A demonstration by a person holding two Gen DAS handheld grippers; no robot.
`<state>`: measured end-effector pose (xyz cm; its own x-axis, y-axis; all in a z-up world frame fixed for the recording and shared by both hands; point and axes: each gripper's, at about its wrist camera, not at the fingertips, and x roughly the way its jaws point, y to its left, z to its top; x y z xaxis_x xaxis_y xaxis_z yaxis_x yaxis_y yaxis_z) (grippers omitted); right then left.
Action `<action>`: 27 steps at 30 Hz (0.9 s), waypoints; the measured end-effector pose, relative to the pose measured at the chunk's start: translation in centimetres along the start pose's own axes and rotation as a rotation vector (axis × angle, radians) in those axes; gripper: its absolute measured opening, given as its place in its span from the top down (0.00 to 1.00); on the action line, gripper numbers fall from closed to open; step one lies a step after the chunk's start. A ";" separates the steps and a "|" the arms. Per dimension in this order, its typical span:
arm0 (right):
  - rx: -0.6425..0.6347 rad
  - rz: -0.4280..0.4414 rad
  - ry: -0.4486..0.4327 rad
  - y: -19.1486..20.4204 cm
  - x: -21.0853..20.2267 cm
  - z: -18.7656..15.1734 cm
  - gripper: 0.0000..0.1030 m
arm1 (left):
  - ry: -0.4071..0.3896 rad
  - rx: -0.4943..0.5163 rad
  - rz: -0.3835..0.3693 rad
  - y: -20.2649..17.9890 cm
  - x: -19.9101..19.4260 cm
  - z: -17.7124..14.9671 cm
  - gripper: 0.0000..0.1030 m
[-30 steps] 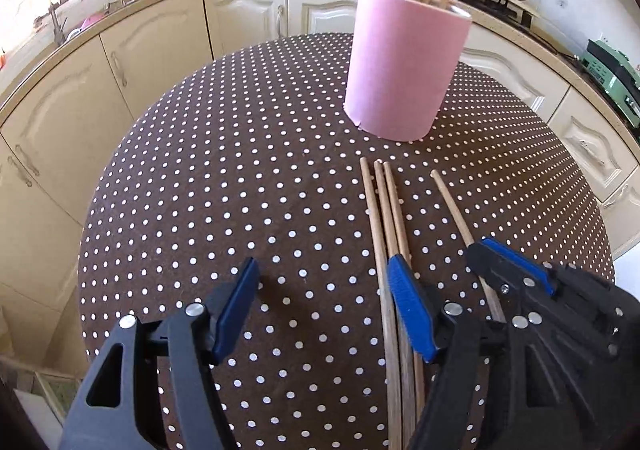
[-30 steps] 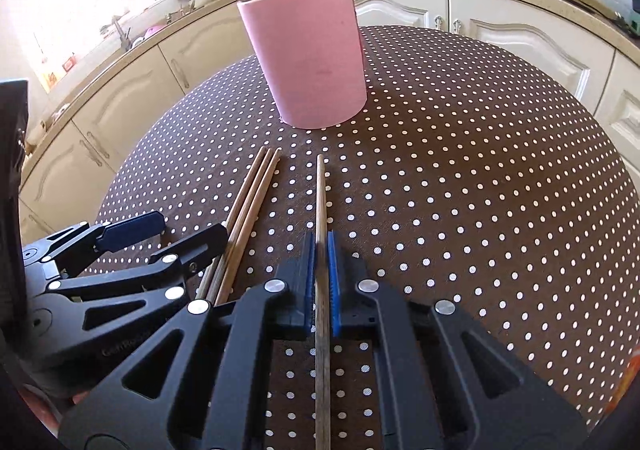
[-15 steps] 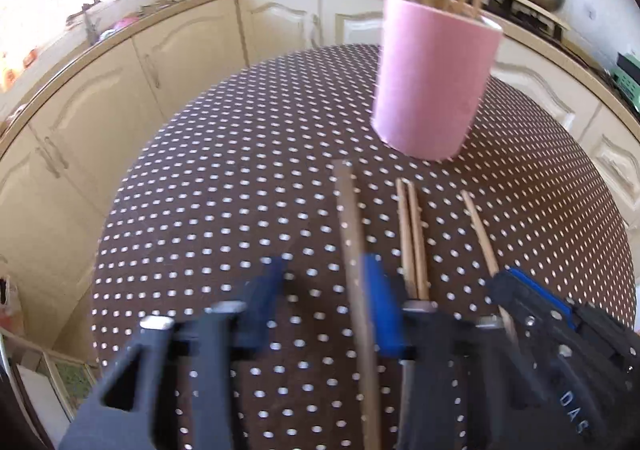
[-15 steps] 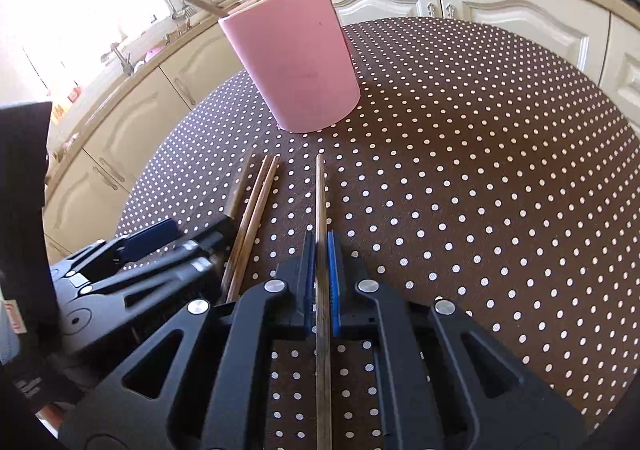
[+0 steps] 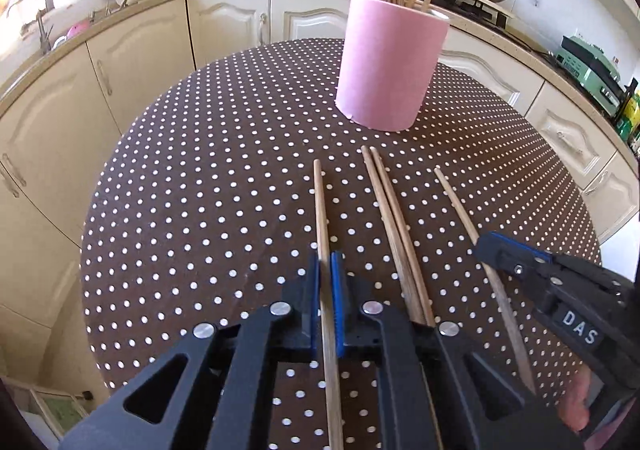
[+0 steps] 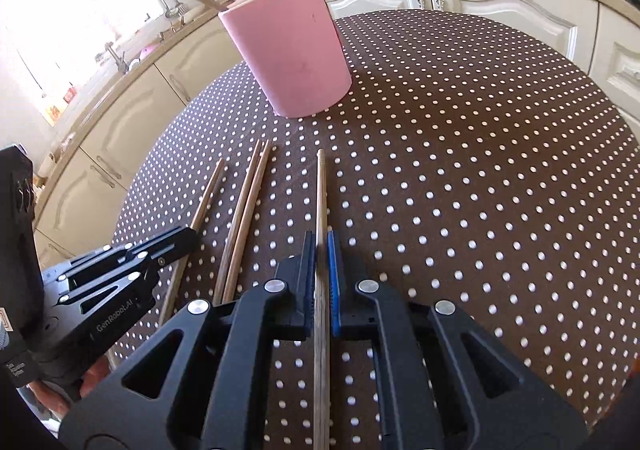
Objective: Organize utensils
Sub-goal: 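Close the right gripper on one chopstick while the left gripper grasps another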
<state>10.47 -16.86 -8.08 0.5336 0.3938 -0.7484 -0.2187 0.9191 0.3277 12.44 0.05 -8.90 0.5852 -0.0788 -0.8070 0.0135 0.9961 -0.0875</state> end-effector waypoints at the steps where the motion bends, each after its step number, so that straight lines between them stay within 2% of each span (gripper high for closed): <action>1: 0.004 -0.004 0.004 0.0 -0.1 -0.1 0.93 | -0.004 0.001 0.012 0.0 0.0 0.0 0.93; 5: -0.002 -0.039 0.022 0.4 -0.2 0.4 0.89 | -0.019 -0.006 0.042 0.6 -0.2 -0.1 0.92; 7: -0.023 -0.069 0.020 0.8 -0.1 0.7 0.75 | -0.024 -0.008 0.056 0.7 -0.2 0.1 0.90; 8: -0.032 -0.077 0.016 1.0 -0.1 1.0 0.49 | -0.030 -0.011 0.066 0.9 -0.2 0.1 0.82; 9: -0.046 -0.093 -0.011 1.3 -0.4 1.1 0.32 | -0.036 -0.015 0.075 0.8 0.0 0.6 0.75; 11: -0.068 -0.121 -0.037 1.8 -0.6 1.5 0.32 | -0.044 -0.030 0.088 1.2 0.2 0.8 0.75; 16: -0.126 -0.184 -0.020 2.5 0.6 2.1 0.32 | -0.047 -0.052 0.079 1.7 0.2 1.4 0.74; 20: -0.175 -0.239 -0.026 2.7 2.0 2.4 0.33 | -0.058 -0.039 0.102 1.4 0.6 1.7 0.72; 23: -0.223 -0.243 -0.019 3.3 2.8 2.2 0.47 | -0.058 0.000 0.144 0.7 0.9 1.8 0.72; 24: -0.238 -0.225 -0.019 3.5 2.8 2.2 0.59 | -0.054 0.000 0.147 0.6 1.0 2.0 0.72; 25: -0.249 -0.225 -0.020 3.8 2.8 2.3 0.66 | -0.047 0.001 0.148 0.6 1.0 2.1 0.73; 26: -0.254 -0.227 -0.020 4.0 2.9 2.3 0.68 | -0.043 0.003 0.143 0.6 1.0 2.2 0.79; 27: -0.253 -0.223 -0.021 4.0 2.9 2.3 0.70 | -0.043 0.005 0.146 0.6 1.0 2.3 0.93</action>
<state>13.04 -12.05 -7.55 0.6076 0.1847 -0.7725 -0.2887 0.9574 0.0019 14.88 0.65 -8.47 0.6157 0.0690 -0.7849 -0.0703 0.9970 0.0326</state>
